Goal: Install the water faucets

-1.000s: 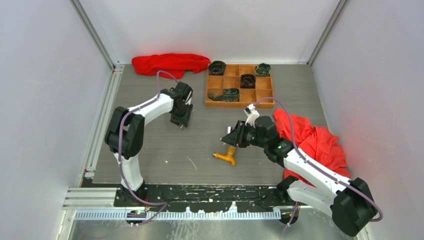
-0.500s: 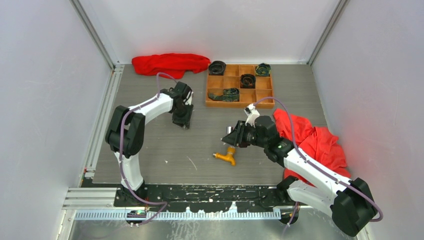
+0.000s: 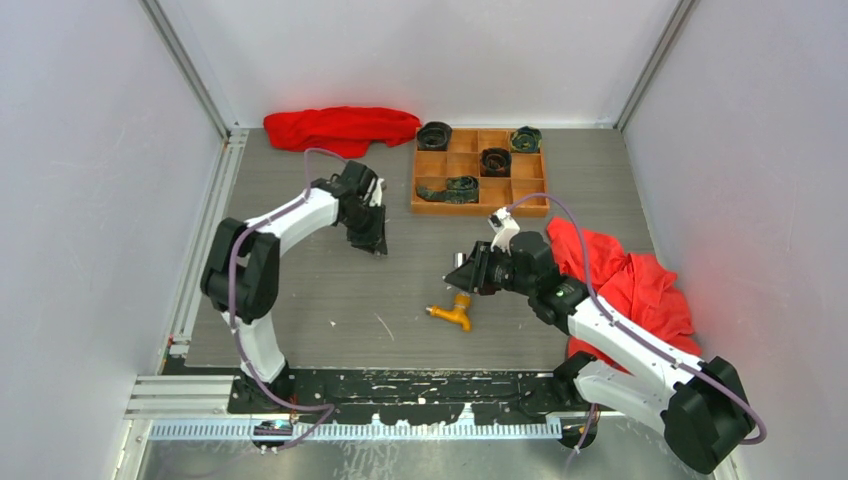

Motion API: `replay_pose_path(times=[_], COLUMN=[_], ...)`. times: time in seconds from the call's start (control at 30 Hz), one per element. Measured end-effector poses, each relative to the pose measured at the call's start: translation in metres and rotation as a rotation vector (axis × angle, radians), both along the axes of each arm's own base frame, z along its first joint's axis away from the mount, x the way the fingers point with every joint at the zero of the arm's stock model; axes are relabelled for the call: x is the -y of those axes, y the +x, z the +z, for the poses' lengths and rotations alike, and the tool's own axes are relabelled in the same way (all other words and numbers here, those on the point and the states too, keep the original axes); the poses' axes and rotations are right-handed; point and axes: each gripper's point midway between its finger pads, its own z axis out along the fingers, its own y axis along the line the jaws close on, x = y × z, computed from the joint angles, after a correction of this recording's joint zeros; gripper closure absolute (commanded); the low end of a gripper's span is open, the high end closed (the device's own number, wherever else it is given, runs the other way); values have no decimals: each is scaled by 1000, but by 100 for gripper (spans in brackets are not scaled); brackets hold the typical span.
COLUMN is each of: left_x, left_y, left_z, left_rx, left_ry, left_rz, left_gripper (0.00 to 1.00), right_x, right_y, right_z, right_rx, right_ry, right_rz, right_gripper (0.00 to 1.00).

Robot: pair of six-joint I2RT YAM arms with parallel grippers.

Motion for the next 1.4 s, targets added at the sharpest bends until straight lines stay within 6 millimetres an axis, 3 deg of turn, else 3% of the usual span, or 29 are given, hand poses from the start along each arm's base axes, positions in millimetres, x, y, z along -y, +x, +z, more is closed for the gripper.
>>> replay_pose_path(times=[0.1,0.3,0.4,0.67,0.77,0.93,1.1,1.23,1.4], left_x=[12,41,50,56,55,55,52,47,43], left_y=[-11,-39,-53,-92,-106,-124,-143,-160,-173], left_z=[30,123,152,176,193,204,222,237,239], left_rx=[26,104,60,-139,-171,-273,-312,-280,-311], left_ry=[-126,-526,-710,-888,-949,-1053,-1105,-1135,-1152], left_rz=[10,17,36,35,1,-45,-102,-156,-155], left_gripper=[100,100,100,100,100,100,100,100,100], right_x=[1,1,-5,-27,-34,-40,-43,-49,-53], right_y=[0,-1,-4,-33,-40,-58,-59,-52,-54], right_z=[4,21,32,94,105,99,91,100,114], right_rx=[26,101,157,515,652,902,1052,1121,1239], right_ry=[-1,24,46,128,111,54,-48,-108,-130], right_rz=[3,22,64,187,226,309,362,387,426], right_gripper=[99,99,99,99,99,99,99,99,100])
